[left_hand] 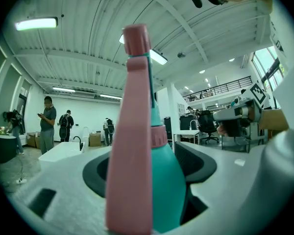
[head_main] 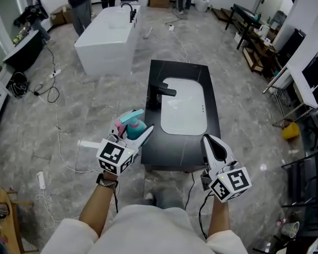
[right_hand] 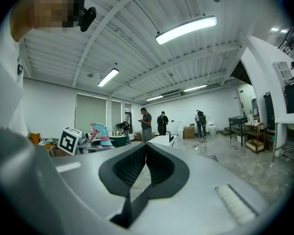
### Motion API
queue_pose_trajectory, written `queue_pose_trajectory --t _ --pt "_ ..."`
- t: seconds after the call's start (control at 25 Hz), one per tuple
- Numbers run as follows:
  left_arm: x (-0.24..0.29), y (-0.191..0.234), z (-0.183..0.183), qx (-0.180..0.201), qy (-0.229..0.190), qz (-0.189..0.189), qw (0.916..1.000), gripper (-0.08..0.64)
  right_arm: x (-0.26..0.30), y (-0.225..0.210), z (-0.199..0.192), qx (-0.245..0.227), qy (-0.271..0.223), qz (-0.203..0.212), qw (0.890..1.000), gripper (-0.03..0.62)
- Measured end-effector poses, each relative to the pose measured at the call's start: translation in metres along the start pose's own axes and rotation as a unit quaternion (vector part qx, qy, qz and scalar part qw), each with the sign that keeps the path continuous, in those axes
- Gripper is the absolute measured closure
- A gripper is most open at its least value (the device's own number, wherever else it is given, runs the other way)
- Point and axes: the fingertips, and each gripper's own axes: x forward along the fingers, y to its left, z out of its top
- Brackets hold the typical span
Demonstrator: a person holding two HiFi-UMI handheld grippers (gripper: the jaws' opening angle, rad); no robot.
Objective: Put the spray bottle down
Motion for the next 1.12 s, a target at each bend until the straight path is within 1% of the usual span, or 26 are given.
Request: queue_pose_trajectory --t 0.16,0.36,0.56,0.76,0.96,1.12 --pt "0.025 0.015 -0.013 -0.007 0.009 0.003 0.9999 0.241 0.018 -0.018 -0.009 0.009 0.011 0.000 1.000 0.584" --pt "0.064 0.034 -0.028 0.004 0.017 0.019 0.9997 0.241 0.036 -0.042 -0.013 0.008 0.024 0.000 1.000 0.586" --pt "0.100 0.055 -0.045 0.014 0.004 0.038 0.9992 0.241 0.055 -0.060 -0.026 -0.007 0.062 -0.008 0.998 0.586" --pt "0.134 0.075 -0.082 0.021 0.012 0.049 0.9985 0.241 0.074 -0.077 -0.042 0.006 0.069 -0.003 0.998 0.586" --pt "0.174 0.096 -0.119 0.027 0.009 0.060 0.9978 0.241 0.090 -0.095 -0.055 -0.003 0.085 0.000 0.996 0.586" --pt "0.199 0.108 -0.156 0.025 0.010 0.068 0.9973 0.240 0.093 -0.108 -0.068 0.002 0.099 -0.003 0.995 0.586"
